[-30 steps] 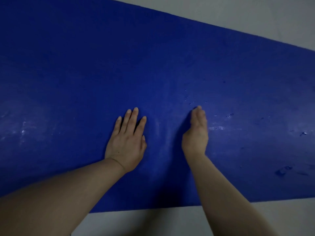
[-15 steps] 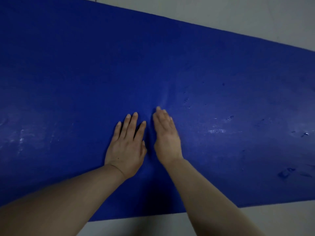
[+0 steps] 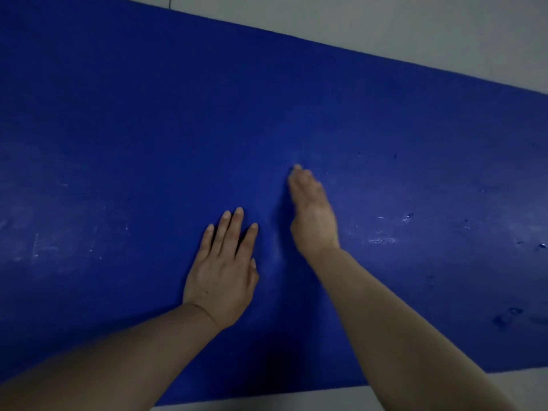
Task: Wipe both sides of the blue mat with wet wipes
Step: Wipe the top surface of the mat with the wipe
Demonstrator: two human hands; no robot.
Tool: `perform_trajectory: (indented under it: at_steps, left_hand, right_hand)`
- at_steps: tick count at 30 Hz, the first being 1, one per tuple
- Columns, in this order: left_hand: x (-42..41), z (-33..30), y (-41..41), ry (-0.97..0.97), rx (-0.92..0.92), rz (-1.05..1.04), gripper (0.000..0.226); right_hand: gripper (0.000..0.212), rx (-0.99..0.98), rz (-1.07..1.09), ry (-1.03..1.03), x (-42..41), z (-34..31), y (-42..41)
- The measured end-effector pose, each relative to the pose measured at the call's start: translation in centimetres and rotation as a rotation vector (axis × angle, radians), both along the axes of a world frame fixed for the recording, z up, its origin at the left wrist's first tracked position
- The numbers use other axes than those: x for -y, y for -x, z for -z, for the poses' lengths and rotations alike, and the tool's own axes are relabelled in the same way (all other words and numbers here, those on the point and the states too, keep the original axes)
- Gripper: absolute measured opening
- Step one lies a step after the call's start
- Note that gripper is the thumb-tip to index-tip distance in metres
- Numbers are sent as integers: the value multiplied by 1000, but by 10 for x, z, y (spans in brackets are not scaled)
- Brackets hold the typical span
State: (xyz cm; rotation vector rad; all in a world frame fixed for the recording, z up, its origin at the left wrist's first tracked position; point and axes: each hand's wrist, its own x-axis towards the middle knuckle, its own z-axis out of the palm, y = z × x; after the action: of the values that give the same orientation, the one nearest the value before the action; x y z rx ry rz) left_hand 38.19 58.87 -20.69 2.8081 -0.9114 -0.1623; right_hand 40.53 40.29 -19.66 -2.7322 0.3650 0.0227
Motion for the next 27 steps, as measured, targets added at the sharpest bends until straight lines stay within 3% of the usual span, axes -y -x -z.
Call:
perform_trajectory:
  at_steps: [4, 10, 17, 22, 27]
  left_hand:
    - [0, 1, -1, 5, -23, -6, 58]
    - [0, -4, -1, 19, -75, -7, 58]
    - [21, -22, -46, 285, -129, -102, 42]
    - [58, -26, -119, 127, -99, -93, 53]
    - [62, -12, -120, 13, -84, -11, 58]
  right_hand:
    - [70, -74, 448, 120, 65, -4, -5]
    - [72, 70, -77, 32, 1, 5, -8]
    - [74, 127, -96, 17, 8, 8, -4]
    - [74, 140, -76, 22, 9, 9, -4]
    - [68, 171, -97, 68, 12, 12, -5]
